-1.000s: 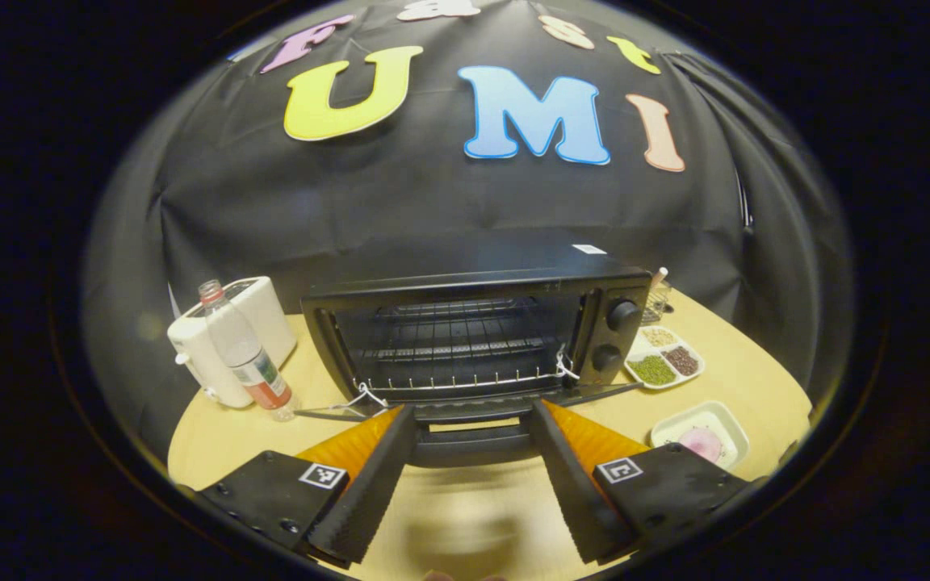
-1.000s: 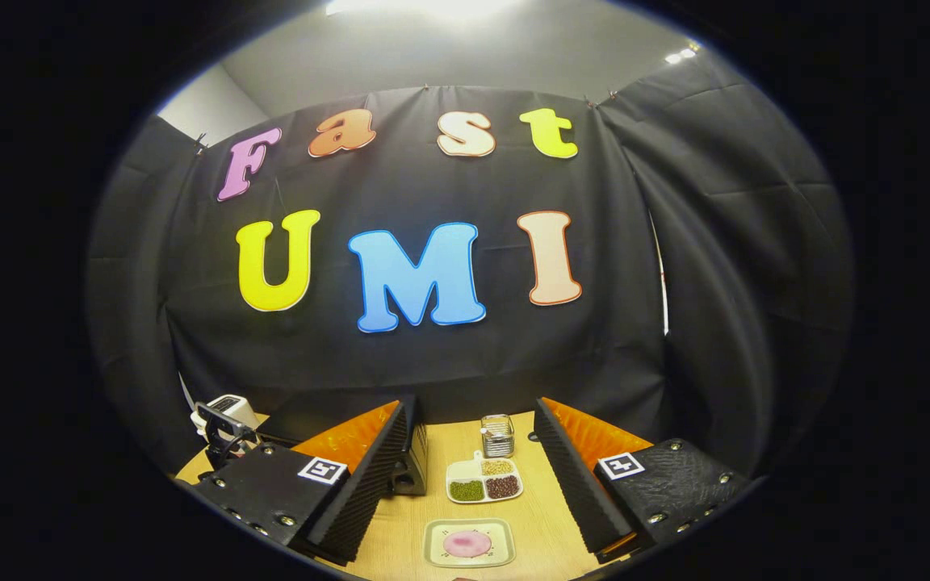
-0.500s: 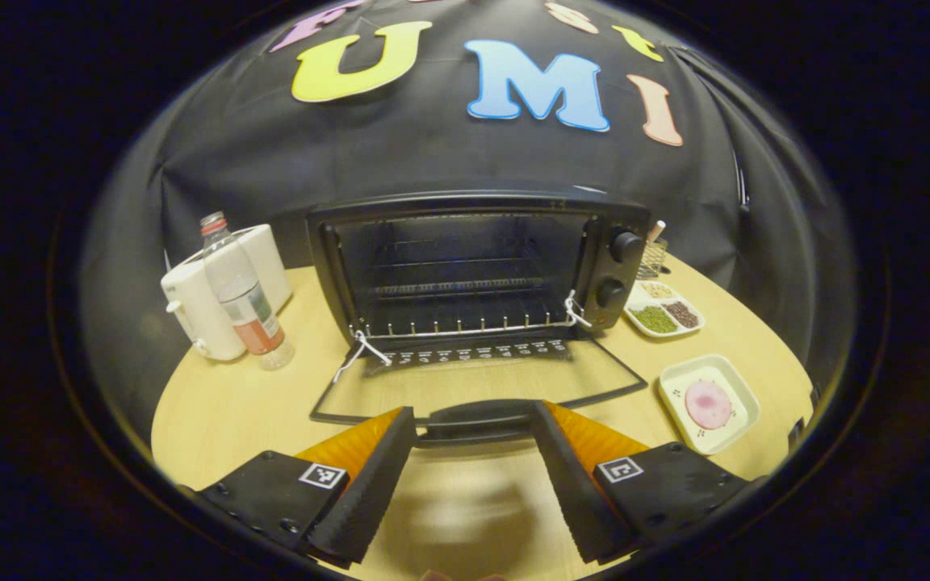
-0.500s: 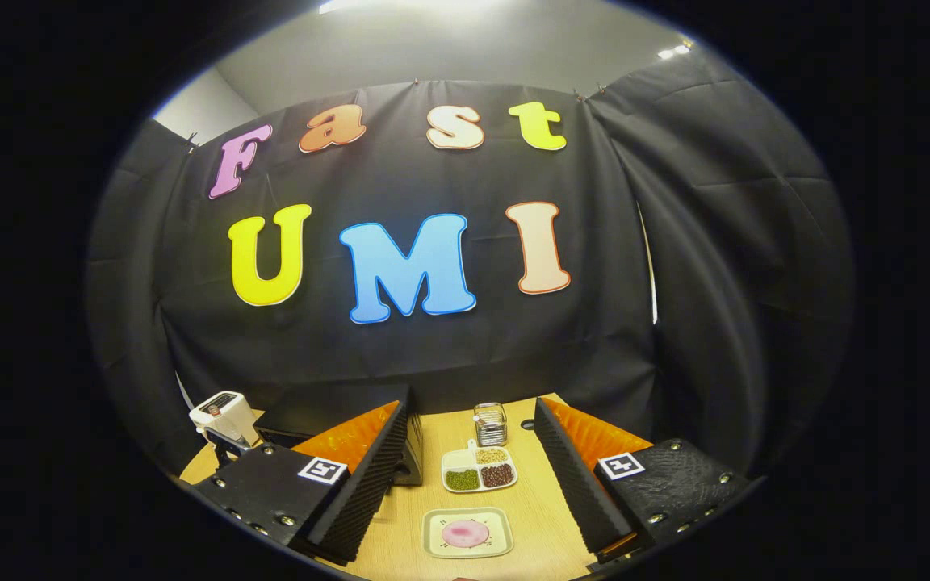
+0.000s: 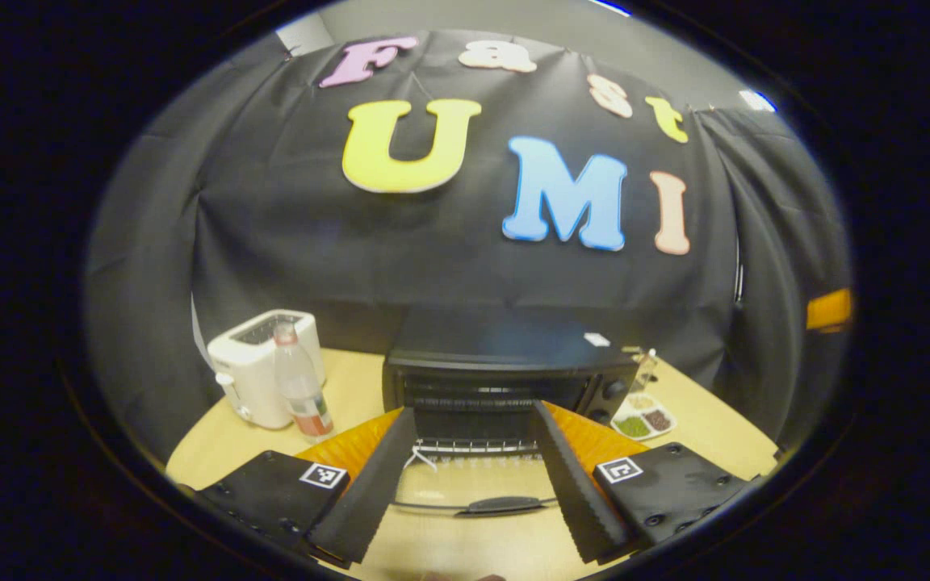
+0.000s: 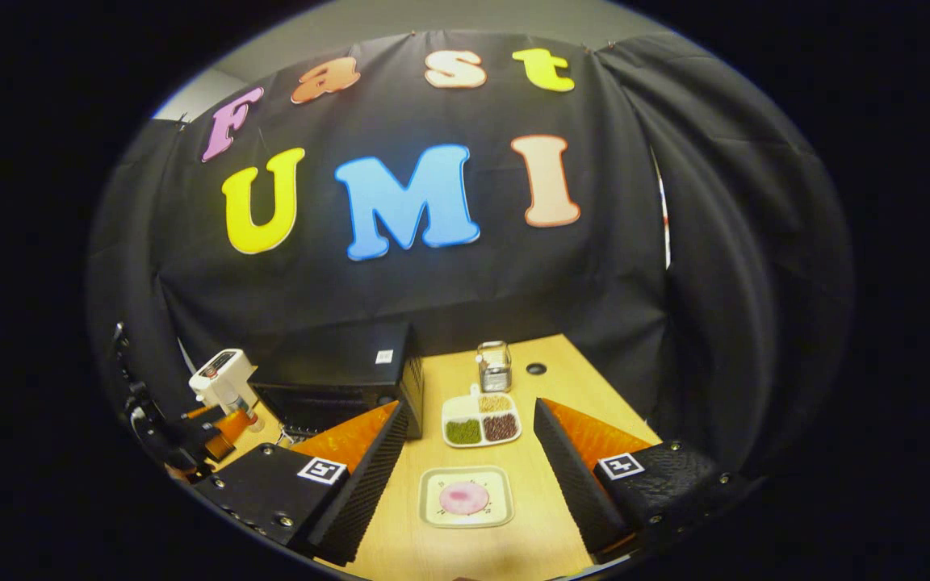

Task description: Open the electric oven with the left hand, put the food in, and close the electric oven.

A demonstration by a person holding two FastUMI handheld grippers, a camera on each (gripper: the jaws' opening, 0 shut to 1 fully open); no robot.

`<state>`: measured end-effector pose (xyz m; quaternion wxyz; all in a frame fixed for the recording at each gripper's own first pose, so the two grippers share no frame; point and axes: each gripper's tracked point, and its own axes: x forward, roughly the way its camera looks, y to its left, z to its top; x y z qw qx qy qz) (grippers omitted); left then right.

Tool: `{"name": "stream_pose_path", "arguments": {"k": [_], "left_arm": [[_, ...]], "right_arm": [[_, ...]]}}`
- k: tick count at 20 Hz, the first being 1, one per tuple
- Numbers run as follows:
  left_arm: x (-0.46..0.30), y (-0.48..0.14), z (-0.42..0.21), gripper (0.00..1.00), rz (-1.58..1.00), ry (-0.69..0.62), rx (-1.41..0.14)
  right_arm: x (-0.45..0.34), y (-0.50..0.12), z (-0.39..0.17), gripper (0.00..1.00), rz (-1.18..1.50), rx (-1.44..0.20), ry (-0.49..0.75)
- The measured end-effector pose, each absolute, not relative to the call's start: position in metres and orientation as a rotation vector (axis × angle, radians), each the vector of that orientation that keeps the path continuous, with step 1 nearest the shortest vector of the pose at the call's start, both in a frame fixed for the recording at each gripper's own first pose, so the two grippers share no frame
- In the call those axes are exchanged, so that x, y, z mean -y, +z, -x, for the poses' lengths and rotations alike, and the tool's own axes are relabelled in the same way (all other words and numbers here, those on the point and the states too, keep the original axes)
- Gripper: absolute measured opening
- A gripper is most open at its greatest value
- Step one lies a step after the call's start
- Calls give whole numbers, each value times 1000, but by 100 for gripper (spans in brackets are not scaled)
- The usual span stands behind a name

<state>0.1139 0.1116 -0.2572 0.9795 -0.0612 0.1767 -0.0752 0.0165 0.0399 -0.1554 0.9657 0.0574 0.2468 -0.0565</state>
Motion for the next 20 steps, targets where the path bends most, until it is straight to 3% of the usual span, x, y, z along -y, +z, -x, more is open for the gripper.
{"name": "stream_pose_path", "arguments": {"k": [3,7,9,19,20], "left_arm": [[-125,-196,-115,92,113,-143,-248],[-143,-133,-104,92,140,-72,-146],[-146,-116,-96,97,156,-37,-124],[-147,-114,-55,100,94,64,-150],[-149,-116,-53,96,91,71,-154]], "right_arm": [[-31,-187,-22,98,-177,-604,-93],[-18,-252,-29,98,-261,-793,-42],[-12,-285,-26,94,-304,-908,-13],[15,-412,-37,92,-181,-1218,-26],[17,-421,-38,91,-158,-1233,-29]]}}
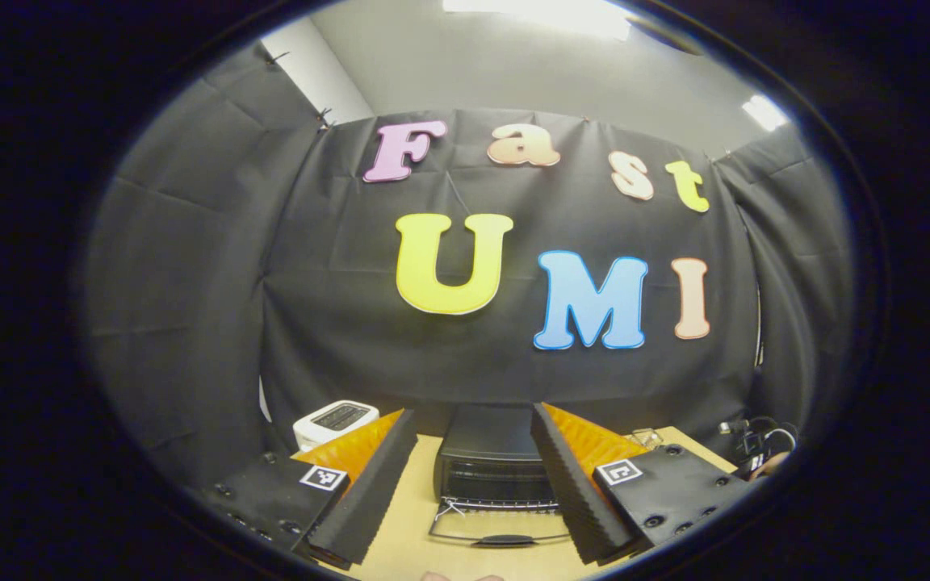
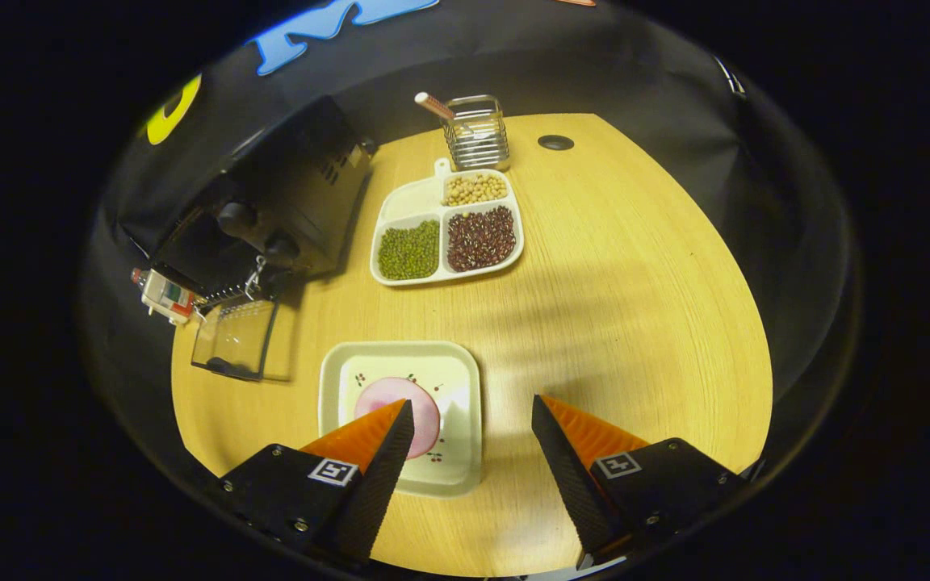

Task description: Open the electric oven with the left hand, put the food in, and close the electric oven.

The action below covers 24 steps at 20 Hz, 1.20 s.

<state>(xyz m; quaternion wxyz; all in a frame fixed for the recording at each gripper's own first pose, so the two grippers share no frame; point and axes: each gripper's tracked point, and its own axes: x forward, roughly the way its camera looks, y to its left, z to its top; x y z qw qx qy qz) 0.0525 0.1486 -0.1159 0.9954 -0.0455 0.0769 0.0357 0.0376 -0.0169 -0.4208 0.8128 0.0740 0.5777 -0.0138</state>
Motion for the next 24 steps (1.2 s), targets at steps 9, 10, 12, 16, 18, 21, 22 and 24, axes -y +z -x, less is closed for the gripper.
{"name": "stream_pose_path", "arguments": {"k": [9,10,12,16,18,21,22,24], "left_arm": [[-160,-125,-43,100,109,98,-172],[-159,-128,-43,100,117,94,-176],[-155,-133,-44,100,130,86,-185],[-150,-132,-45,97,126,64,-180],[-151,-129,-45,100,112,56,-178],[-156,-119,-46,100,102,62,-168],[-156,-118,-46,100,103,63,-167],[-157,-117,-47,100,101,70,-170]], "right_arm": [[13,-447,-34,84,-37,-1329,-44],[11,-455,-31,77,-19,-1341,-39],[4,-443,-32,63,-45,-1350,-13],[5,-463,-35,2,-196,-1424,-20],[7,-454,-29,1,-249,-1432,-15],[8,-450,-26,0,-445,-1403,-2],[7,-449,-28,0,-522,-1381,1],[4,-450,-20,1,-642,-1340,17]]}}
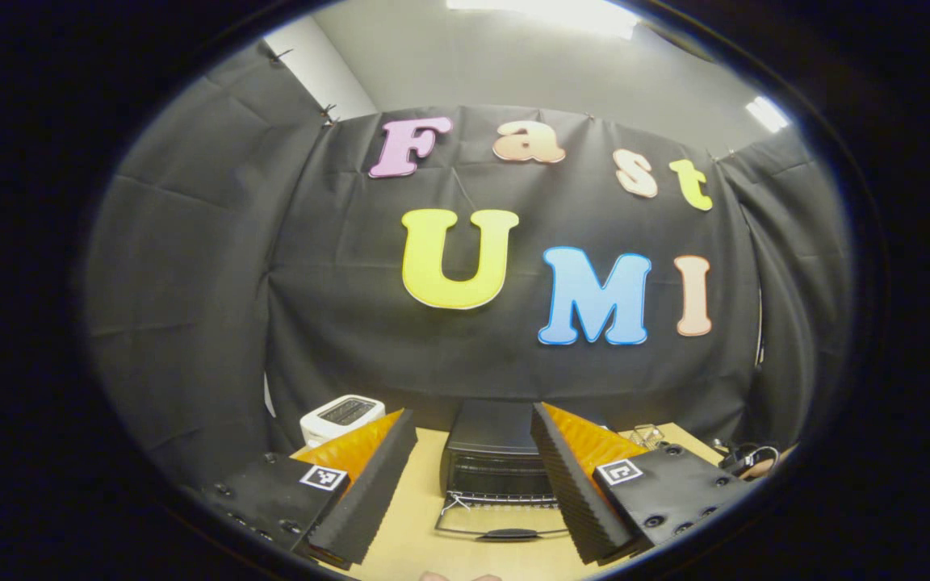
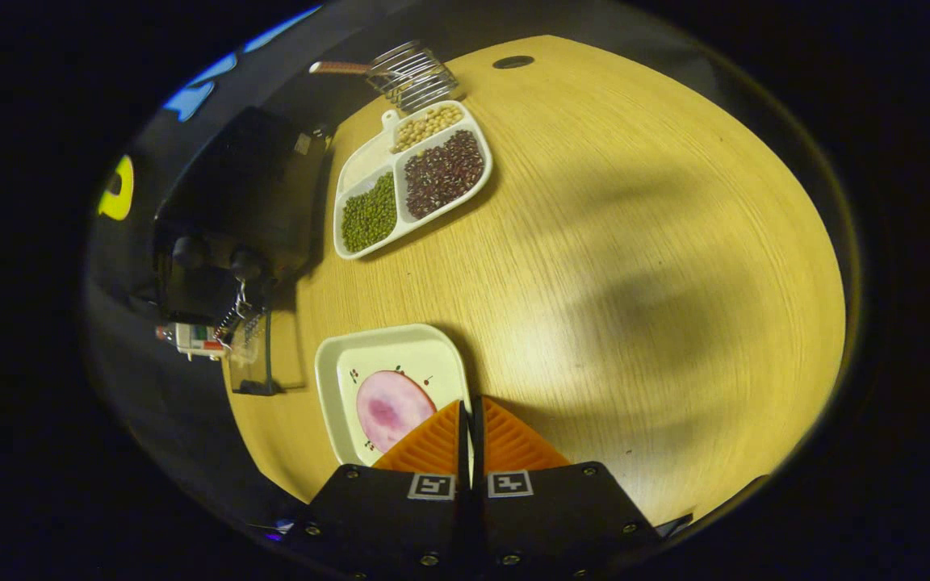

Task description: Open the electric oven with the left hand, put the food in, and close the electric oven.

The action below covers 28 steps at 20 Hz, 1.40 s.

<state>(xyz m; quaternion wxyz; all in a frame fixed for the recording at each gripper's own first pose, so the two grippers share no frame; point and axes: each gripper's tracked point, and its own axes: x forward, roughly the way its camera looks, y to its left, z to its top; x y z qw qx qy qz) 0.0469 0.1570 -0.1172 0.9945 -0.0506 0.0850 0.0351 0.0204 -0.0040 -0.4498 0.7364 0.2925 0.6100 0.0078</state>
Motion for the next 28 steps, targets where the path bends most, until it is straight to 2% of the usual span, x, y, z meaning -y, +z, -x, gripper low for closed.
{"name": "stream_pose_path", "arguments": {"k": [6,9,14,17,22,23,24,28], "left_arm": [[-147,-112,-50,100,91,65,-175],[-140,-107,-52,92,88,53,-165],[-128,-101,-52,100,88,22,-153],[-125,-96,-54,100,91,8,-141],[-118,-88,-49,100,77,-34,-120],[-117,-86,-49,96,79,-44,-117],[-117,-88,-47,100,83,-52,-117],[-134,-88,-38,100,92,-48,-110]], "right_arm": [[0,-447,-7,0,-868,-1220,28],[-4,-441,-2,1,-941,-1164,40],[-22,-424,10,1,-1081,-1111,45],[-40,-400,15,0,-1158,-1067,62],[-82,-370,17,0,-1205,-1019,-3],[-93,-362,16,0,-1210,-1006,-1],[-107,-353,15,0,-1210,-1000,2],[-157,-331,0,0,-1212,-976,-36]]}}
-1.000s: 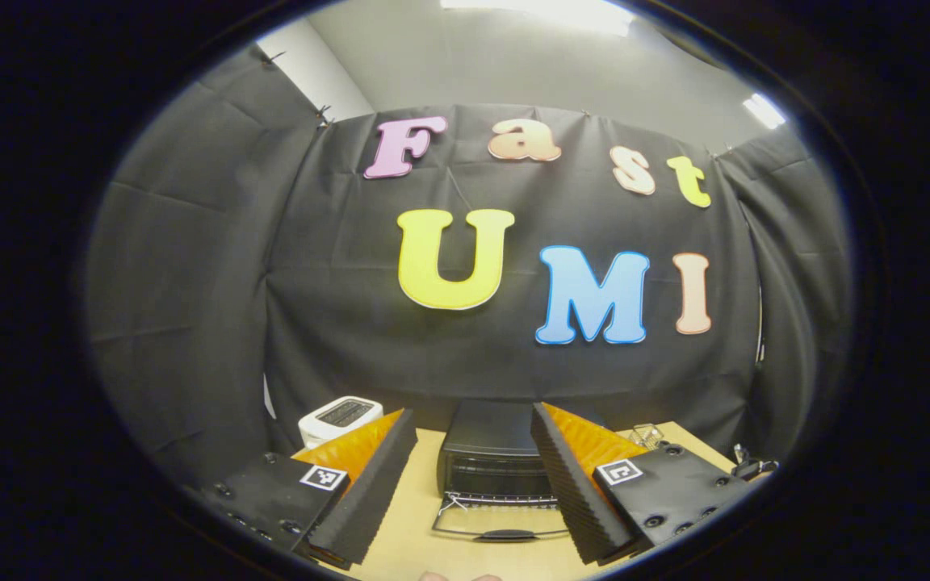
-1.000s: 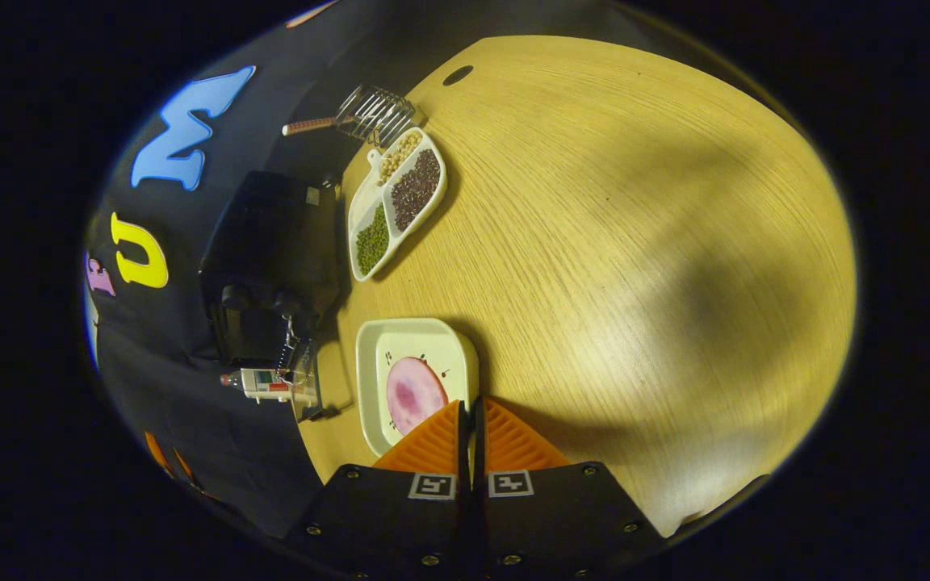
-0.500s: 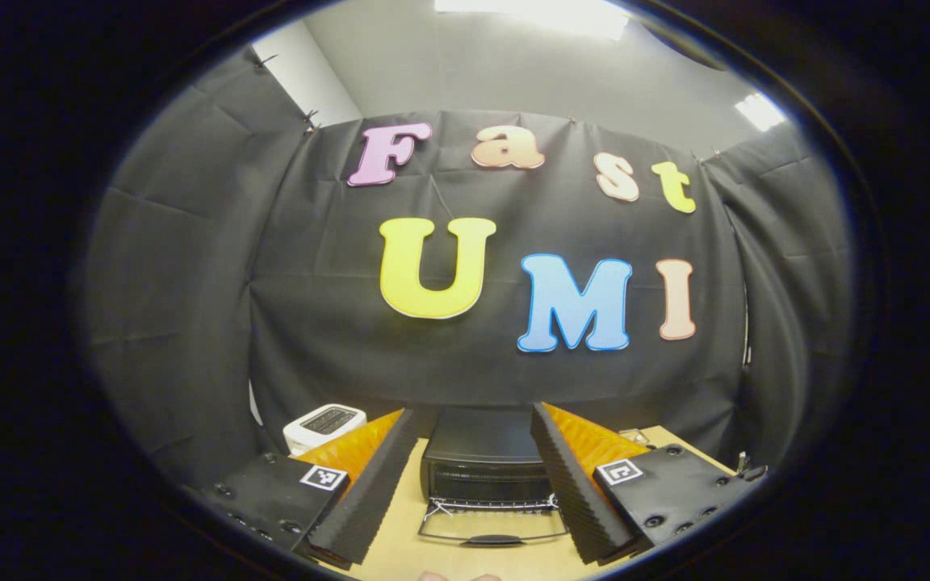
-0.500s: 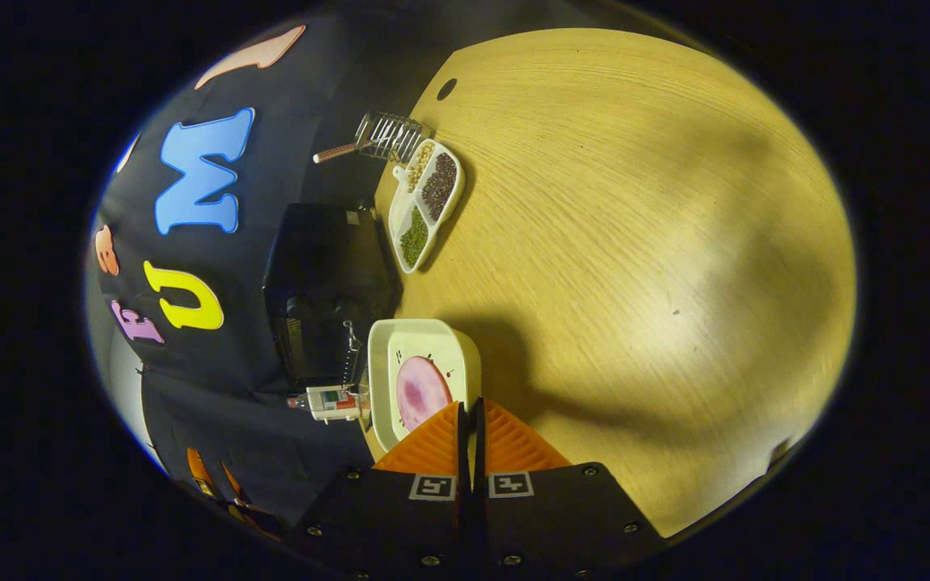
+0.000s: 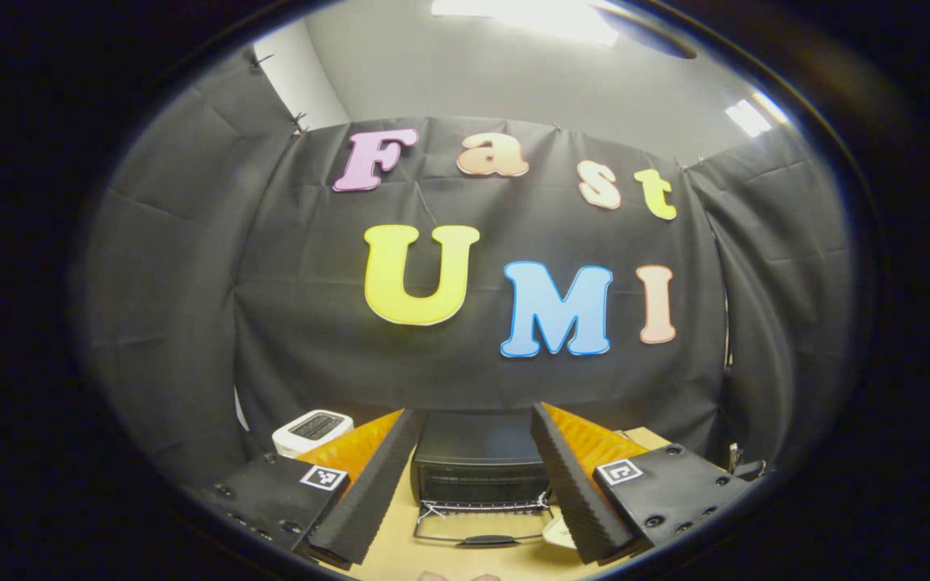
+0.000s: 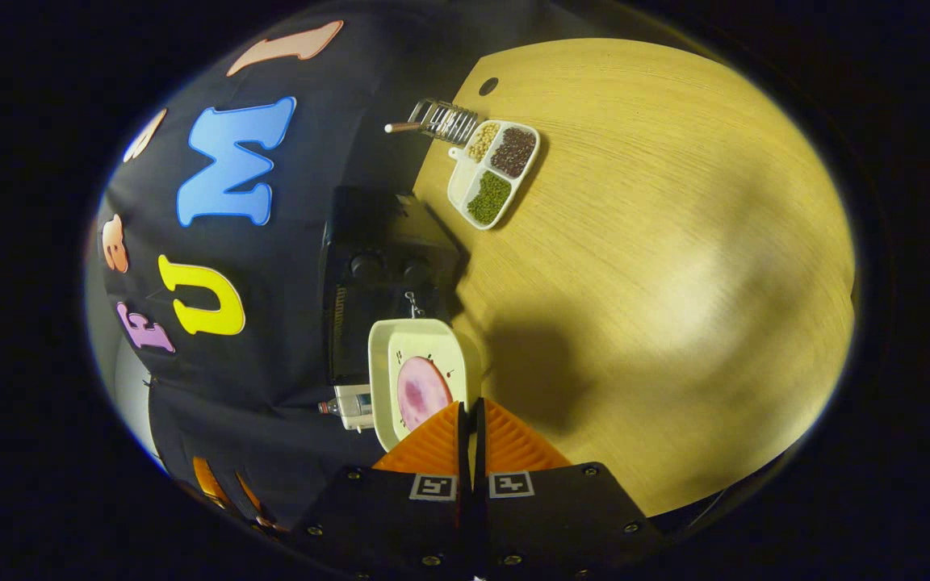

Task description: Open the electric oven with the left hand, put the food in, and close the electric oven.

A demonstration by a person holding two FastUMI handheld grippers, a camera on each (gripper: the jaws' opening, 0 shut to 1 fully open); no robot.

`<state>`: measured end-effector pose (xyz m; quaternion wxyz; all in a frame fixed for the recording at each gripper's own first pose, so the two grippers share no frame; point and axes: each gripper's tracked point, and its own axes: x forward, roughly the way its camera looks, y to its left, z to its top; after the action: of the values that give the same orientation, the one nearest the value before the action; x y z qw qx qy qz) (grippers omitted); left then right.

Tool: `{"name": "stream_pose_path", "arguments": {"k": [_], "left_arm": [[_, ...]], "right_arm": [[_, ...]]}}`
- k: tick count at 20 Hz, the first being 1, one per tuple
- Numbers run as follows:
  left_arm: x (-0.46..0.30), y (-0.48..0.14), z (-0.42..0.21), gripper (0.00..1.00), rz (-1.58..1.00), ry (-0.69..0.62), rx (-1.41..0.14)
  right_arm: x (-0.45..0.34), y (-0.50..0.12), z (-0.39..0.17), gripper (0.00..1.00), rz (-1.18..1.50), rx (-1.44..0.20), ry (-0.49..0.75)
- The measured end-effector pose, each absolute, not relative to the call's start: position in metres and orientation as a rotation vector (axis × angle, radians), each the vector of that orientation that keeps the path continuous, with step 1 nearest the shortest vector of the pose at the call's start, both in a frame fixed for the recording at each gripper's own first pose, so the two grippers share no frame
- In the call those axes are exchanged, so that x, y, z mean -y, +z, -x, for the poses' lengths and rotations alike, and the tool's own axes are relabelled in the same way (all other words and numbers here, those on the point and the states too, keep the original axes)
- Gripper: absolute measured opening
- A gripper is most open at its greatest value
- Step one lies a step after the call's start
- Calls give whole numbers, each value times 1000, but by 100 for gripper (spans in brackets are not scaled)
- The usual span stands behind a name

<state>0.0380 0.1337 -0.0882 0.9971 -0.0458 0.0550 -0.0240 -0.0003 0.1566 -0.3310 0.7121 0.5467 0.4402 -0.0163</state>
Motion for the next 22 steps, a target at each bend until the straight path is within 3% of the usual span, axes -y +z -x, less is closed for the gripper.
{"name": "stream_pose_path", "arguments": {"k": [2,4,5,13,22], "left_arm": [[-144,-91,-32,100,88,-52,-111],[-156,-98,-29,92,89,-55,-127],[-164,-100,-27,100,89,-52,-134],[-233,-107,-7,100,87,38,-156],[-279,-121,11,100,105,154,-205]], "right_arm": [[-181,-326,-17,1,-1241,-950,-79],[-204,-328,-34,1,-1258,-926,-120],[-214,-331,-43,1,-1271,-912,-145],[-268,-360,-130,1,-1357,-806,-367],[-307,-398,-213,1,-1483,-608,-505]]}}
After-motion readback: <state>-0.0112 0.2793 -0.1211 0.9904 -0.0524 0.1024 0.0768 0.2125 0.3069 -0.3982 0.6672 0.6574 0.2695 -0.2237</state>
